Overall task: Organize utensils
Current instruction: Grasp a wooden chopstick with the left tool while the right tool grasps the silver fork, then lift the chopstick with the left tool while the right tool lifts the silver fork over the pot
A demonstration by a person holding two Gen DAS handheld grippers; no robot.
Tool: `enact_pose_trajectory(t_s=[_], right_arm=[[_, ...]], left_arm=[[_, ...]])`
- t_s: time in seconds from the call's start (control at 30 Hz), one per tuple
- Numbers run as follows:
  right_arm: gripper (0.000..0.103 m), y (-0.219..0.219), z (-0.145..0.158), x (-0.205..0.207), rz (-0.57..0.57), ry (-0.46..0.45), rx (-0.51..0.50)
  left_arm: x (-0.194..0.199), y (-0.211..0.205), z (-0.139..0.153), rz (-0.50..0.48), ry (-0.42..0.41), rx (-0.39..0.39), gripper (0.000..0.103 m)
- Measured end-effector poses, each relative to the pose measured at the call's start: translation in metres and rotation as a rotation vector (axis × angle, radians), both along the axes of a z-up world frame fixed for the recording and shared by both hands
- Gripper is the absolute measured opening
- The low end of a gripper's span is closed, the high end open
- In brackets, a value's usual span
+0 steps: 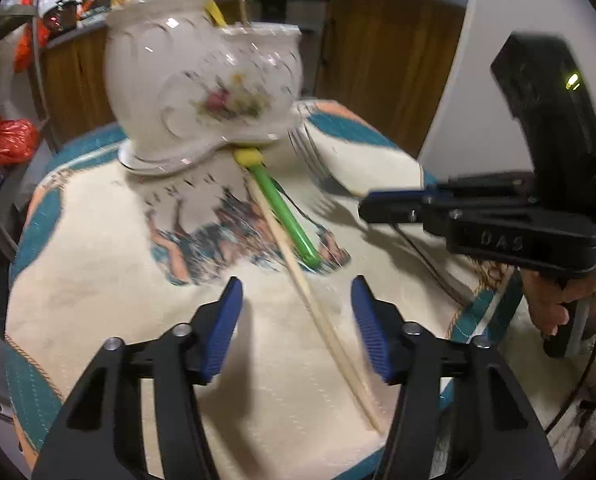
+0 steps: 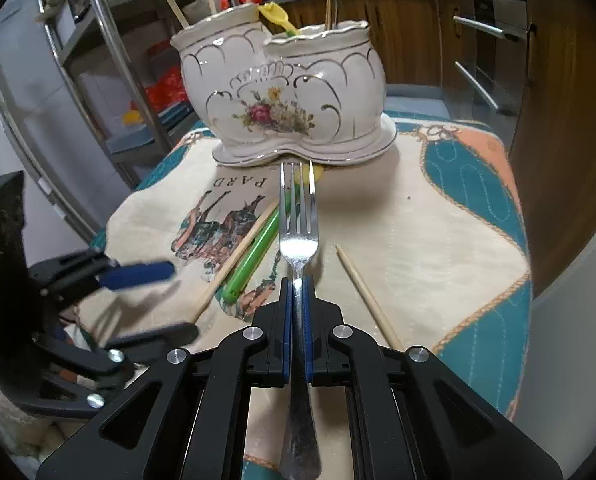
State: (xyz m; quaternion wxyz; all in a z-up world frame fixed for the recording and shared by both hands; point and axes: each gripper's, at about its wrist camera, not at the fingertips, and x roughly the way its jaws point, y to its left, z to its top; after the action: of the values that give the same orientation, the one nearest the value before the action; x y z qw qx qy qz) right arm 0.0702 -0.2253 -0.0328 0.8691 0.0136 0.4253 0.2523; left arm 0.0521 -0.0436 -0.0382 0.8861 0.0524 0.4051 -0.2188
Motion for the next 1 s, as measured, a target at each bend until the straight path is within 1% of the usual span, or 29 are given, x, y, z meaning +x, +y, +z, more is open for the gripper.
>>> enact_pose_trajectory(t_s=[0.03, 0.07, 0.1, 0.17, 0.2, 0.37, 0.47, 0.67, 0.8, 0.83, 0.93, 1.0], right_arm=[[0.006, -0.001, 0.002, -0.002, -0.002, -0.014, 0.000], [0.006, -0.003, 0.003, -0.003, -0.003, -0.025, 0.000], [0.006, -0.004, 0.005, -0.005, -0.004, -0.034, 0.003], [0.006, -0.006, 0.007, -0.007, -0.002, -0.045, 0.011], [0.006, -0.007, 0.009, -0.009, -0.001, -0.051, 0.014], [0.006, -0.011, 0.016, -0.015, 0.004, -0.093, 0.011], [0.006, -0.010, 0.019, -0.018, 0.011, -0.109, 0.008], [0.006, -0.007, 0.025, -0.021, 0.021, -0.147, 0.000], [0.006, -0.009, 0.030, -0.024, 0.020, -0.182, 0.011], [0.006, -0.009, 0.031, -0.025, 0.020, -0.190, 0.011], [0.006, -0.011, 0.037, -0.025, 0.017, -0.220, 0.017], [0.006, -0.013, 0.039, -0.024, 0.011, -0.232, 0.027]], left_arm=[[0.001, -0.003, -0.002, 0.002, 0.002, 0.026, 0.038], [0.001, -0.006, -0.003, 0.013, -0.017, 0.070, 0.032], [0.002, -0.008, -0.003, 0.017, -0.017, 0.095, 0.021], [0.005, -0.005, -0.001, 0.015, 0.006, 0.094, 0.013], [0.008, -0.003, -0.001, 0.020, 0.012, 0.109, 0.009], [0.021, 0.005, 0.001, 0.022, 0.044, 0.175, 0.007], [0.035, 0.007, 0.003, 0.030, 0.070, 0.175, 0.007], [0.067, -0.006, 0.004, 0.051, 0.074, 0.185, 0.008], [0.076, -0.014, 0.004, 0.055, 0.058, 0.196, 0.008], [0.078, -0.014, 0.004, 0.054, 0.055, 0.194, 0.006], [0.075, -0.013, 0.004, 0.039, 0.034, 0.196, 0.006], [0.067, -0.007, 0.008, 0.040, 0.003, 0.181, 0.006]])
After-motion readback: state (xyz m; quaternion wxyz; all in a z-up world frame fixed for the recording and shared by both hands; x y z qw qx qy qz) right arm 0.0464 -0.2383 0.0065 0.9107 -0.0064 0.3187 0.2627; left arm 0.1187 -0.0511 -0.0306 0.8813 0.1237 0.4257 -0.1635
